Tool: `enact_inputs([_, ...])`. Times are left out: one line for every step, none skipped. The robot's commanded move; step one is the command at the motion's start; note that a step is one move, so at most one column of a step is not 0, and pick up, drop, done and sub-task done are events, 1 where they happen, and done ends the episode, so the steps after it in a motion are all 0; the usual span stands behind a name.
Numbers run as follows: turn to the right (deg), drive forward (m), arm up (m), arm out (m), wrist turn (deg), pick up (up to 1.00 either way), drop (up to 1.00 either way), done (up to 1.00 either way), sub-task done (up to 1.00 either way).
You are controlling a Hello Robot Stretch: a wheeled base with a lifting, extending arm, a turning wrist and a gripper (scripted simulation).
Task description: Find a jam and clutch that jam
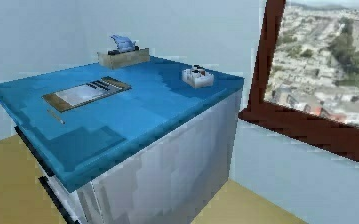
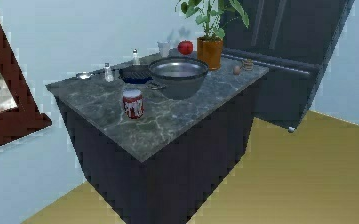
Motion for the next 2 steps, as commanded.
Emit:
enact_inputs([-9.0, 0.0, 0.0, 0.0, 0.0, 0.0, 0.0, 0.0, 0.0])
enact_inputs([0.0, 0.0, 0.5, 0.0, 0.0, 0.0, 0.0, 0.0, 0.0])
